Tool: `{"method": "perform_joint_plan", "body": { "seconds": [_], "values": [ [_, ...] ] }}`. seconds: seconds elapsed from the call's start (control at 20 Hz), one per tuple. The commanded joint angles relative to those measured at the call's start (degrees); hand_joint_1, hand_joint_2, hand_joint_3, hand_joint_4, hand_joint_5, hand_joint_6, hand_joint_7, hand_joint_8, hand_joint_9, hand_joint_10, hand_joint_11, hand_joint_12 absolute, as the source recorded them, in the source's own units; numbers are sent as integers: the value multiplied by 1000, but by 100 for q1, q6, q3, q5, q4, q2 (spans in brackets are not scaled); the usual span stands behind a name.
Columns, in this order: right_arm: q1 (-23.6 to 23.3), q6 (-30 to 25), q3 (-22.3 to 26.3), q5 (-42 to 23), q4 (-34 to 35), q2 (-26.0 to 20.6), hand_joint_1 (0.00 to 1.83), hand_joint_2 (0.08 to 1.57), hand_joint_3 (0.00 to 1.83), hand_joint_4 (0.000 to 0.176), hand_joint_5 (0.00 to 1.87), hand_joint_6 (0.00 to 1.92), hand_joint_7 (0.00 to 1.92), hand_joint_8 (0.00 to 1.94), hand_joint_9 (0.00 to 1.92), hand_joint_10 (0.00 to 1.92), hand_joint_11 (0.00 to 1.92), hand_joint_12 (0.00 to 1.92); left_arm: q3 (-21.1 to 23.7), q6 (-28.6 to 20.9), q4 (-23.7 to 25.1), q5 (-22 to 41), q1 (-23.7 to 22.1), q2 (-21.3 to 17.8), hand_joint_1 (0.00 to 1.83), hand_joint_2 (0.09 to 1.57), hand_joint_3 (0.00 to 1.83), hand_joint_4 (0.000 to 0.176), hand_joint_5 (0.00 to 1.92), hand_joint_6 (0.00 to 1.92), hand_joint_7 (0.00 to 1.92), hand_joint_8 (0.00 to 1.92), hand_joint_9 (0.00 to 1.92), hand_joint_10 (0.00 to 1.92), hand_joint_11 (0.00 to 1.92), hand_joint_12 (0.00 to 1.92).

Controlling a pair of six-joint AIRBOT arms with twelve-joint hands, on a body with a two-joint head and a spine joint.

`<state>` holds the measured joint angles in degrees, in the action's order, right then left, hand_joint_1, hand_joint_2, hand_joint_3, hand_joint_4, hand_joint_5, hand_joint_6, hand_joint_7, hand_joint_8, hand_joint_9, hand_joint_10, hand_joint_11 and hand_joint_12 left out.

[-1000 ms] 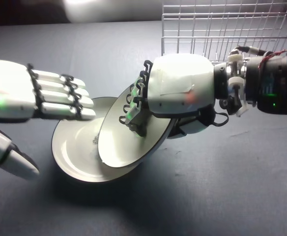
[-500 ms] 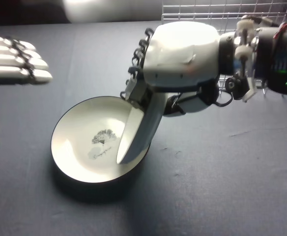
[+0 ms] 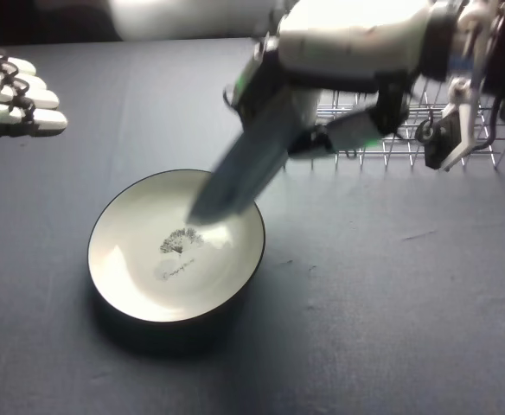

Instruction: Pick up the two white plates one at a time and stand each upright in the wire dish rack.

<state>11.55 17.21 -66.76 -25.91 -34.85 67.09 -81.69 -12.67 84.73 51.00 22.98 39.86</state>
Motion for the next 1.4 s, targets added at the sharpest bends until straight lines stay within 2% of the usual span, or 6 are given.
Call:
{"method": "perform_joint_plan", "body": {
  "seconds": [0.0, 0.35, 0.55, 0.6, 1.05, 1.35],
  "values": [
    [-204, -80, 35, -702, 537, -27, 1390, 1065, 1, 0, 998, 927, 1112, 667, 1035, 1064, 947, 1265, -66, -52, -357, 80, -56, -7, 0, 1023, 0, 0, 0, 0, 0, 0, 0, 0, 0, 0],
    [-672, -110, 33, -474, 2136, -158, 1382, 1087, 3, 0, 948, 1027, 1046, 772, 994, 1114, 884, 1357, -350, -106, -356, 97, -233, 215, 0, 1034, 2, 0, 0, 0, 0, 0, 0, 0, 0, 0],
    [-866, -110, 23, -330, 2588, -240, 1384, 1082, 1, 0, 962, 1021, 1061, 742, 1006, 1085, 909, 1302, -350, -108, -300, 91, -410, 251, 0, 1033, 1, 0, 0, 0, 0, 0, 0, 0, 0, 0],
    [-1011, -105, 9, -150, 2888, -339, 1388, 1069, 0, 0, 1003, 941, 1095, 683, 1035, 1058, 949, 1285, -324, -108, -163, 64, -455, 283, 0, 1038, 4, 0, 0, 0, 0, 0, 0, 0, 0, 0],
    [-1161, -99, -326, 205, 3780, -511, 1380, 1092, 1, 0, 953, 1062, 1027, 780, 991, 1097, 914, 1284, -59, -104, 217, -70, -407, 343, 0, 1022, 0, 0, 0, 0, 0, 0, 0, 0, 0, 0],
    [-1166, -93, -520, 389, 3925, -754, 1380, 1097, 0, 0, 937, 1060, 1027, 811, 979, 1127, 902, 1334, 299, 12, 232, -230, 157, 465, 0, 1022, 0, 0, 0, 0, 0, 0, 0, 0, 0, 0]
  ]
}}
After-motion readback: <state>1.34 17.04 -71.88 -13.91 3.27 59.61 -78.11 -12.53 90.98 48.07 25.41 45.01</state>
